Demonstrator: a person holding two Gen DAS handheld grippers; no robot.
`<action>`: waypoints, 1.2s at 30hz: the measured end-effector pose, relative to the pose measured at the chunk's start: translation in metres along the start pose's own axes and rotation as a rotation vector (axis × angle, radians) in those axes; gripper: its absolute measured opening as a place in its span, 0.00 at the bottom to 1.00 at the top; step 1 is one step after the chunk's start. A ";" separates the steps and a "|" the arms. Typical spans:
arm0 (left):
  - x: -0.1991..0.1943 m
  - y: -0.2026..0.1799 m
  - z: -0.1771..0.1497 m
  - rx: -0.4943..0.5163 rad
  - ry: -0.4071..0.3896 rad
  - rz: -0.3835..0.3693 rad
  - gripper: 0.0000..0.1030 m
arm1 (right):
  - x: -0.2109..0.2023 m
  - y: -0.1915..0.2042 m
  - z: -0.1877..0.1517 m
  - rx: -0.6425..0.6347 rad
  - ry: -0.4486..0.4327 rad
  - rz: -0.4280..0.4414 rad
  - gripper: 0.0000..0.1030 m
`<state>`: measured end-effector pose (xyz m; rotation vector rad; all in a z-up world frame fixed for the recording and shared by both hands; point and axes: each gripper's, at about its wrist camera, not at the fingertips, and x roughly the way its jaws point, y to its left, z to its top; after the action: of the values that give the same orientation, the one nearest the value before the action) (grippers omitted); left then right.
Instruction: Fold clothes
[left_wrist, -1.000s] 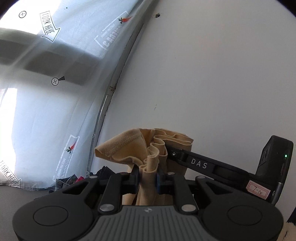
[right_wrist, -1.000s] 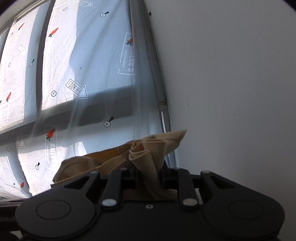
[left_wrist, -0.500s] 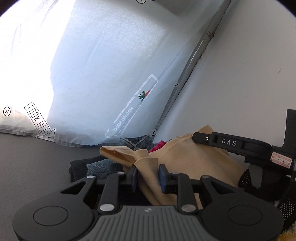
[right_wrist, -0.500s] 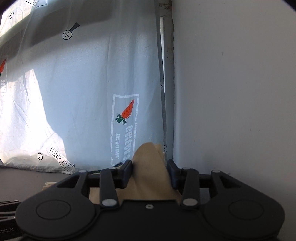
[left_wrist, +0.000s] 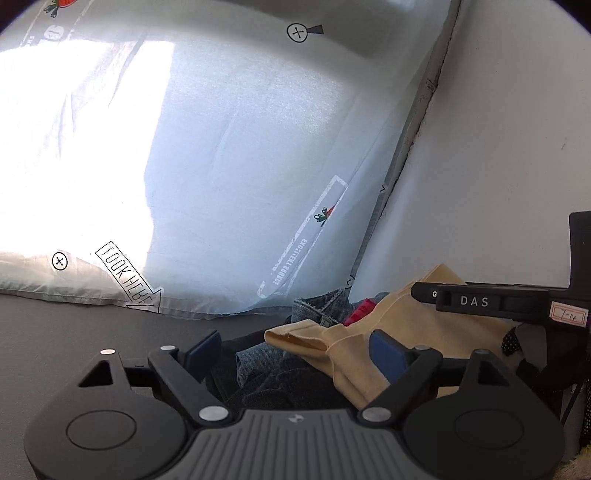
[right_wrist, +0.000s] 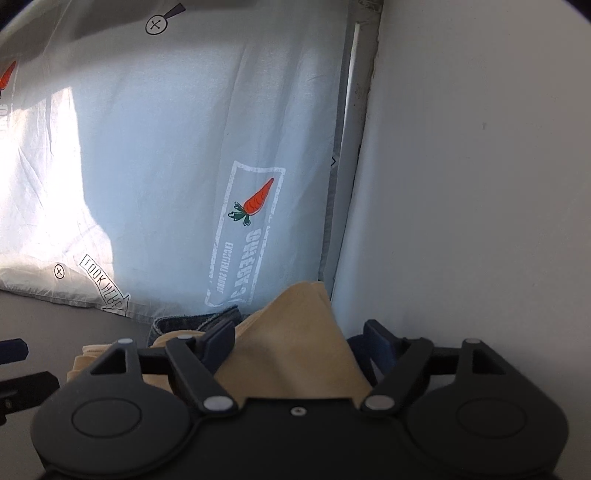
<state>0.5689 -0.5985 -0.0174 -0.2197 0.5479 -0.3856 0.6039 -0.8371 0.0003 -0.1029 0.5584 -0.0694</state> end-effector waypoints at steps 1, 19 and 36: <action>-0.016 0.002 0.001 0.009 -0.018 0.017 0.90 | -0.011 0.006 0.004 -0.026 -0.031 -0.009 0.84; -0.278 -0.009 -0.037 0.137 -0.278 0.220 1.00 | -0.216 0.071 -0.012 0.127 -0.284 0.135 0.99; -0.446 0.060 -0.064 0.048 -0.257 0.288 1.00 | -0.380 0.204 -0.088 0.120 -0.399 0.145 1.00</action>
<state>0.2023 -0.3671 0.1177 -0.1379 0.3104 -0.0875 0.2430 -0.6059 0.1021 0.0412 0.1614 0.0582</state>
